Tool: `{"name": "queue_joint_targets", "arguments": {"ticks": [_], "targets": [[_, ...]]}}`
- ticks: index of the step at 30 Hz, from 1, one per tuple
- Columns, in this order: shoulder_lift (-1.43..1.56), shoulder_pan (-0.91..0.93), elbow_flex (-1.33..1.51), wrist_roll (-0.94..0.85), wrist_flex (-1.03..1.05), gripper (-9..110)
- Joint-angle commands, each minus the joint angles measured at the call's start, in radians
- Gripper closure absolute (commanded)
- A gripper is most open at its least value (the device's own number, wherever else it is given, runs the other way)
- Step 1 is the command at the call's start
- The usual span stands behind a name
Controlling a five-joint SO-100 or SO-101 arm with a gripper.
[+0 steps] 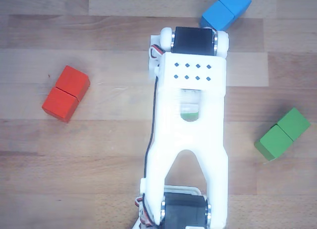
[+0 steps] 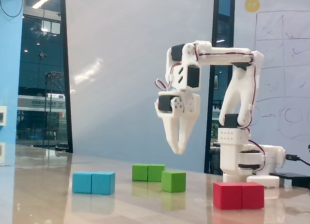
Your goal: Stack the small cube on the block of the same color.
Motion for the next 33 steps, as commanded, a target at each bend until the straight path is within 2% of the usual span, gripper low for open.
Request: {"name": "queue_joint_targets", "arguments": {"ticks": [1,12,19,33], "targets": [[-0.012,0.003,-0.095,0.006,0.012,101],[-0.083,0.003,-0.087,-0.002,-0.012,101],[-0.107,0.054,-0.086,-0.006,-0.129,101],[-0.112,0.092,-0.038,-0.041,-0.118,100]]}}
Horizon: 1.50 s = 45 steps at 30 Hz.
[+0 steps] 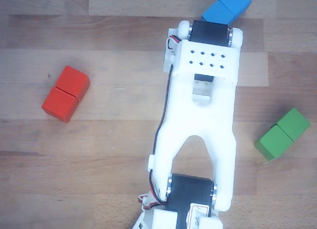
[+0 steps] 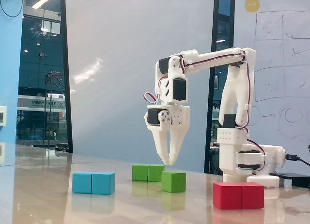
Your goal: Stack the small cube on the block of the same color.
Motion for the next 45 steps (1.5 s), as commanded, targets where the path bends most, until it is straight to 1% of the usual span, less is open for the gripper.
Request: {"name": "queue_joint_targets", "arguments": {"ticks": [1,8,13,19,28,40,45], "targets": [[0.014,0.009,-0.029,-0.018,0.008,98],[0.015,0.009,-0.017,-0.015,0.04,83],[0.015,0.006,-0.014,-0.015,0.089,77],[0.008,0.0,-0.011,-0.015,0.127,76],[-0.081,-0.002,-0.011,-0.015,0.124,76],[-0.127,-0.002,-0.021,-0.015,0.123,76],[-0.141,-0.002,-0.018,-0.025,0.072,77]]}}
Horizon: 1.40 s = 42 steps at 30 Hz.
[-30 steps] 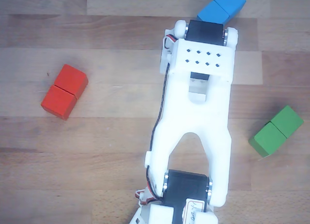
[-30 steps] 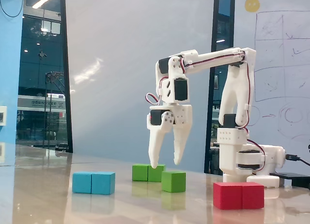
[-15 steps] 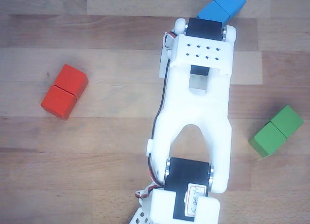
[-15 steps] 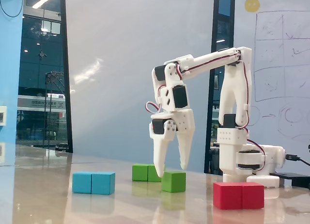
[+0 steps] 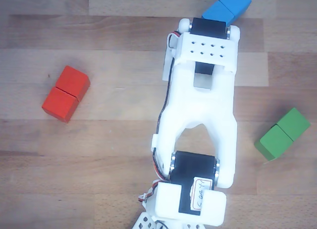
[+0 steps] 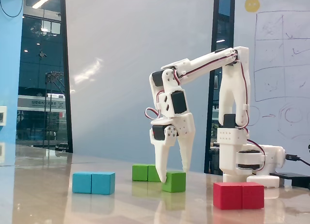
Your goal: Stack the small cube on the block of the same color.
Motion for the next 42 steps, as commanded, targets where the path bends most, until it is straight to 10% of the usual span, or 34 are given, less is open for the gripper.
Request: {"name": "queue_joint_targets", "arguments": {"ticks": [1,42], "targets": [[0.011,-0.003,-0.015,-0.011,-0.057,77],[0.115,0.009,-0.026,-0.012,-0.137,94]]}}
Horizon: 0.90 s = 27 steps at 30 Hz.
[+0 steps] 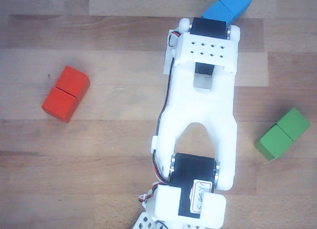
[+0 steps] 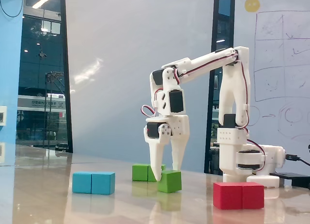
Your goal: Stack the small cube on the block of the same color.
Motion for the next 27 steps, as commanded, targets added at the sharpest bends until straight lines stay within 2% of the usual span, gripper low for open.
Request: {"name": "queue_joint_targets", "arguments": {"ticks": [1,7,27], "targets": [[0.104,0.009,-0.025,0.0,-0.017,94],[0.147,0.071,-0.052,-0.002,-0.017,94],[0.149,0.477,-0.367,-0.006,0.002,94]]}}
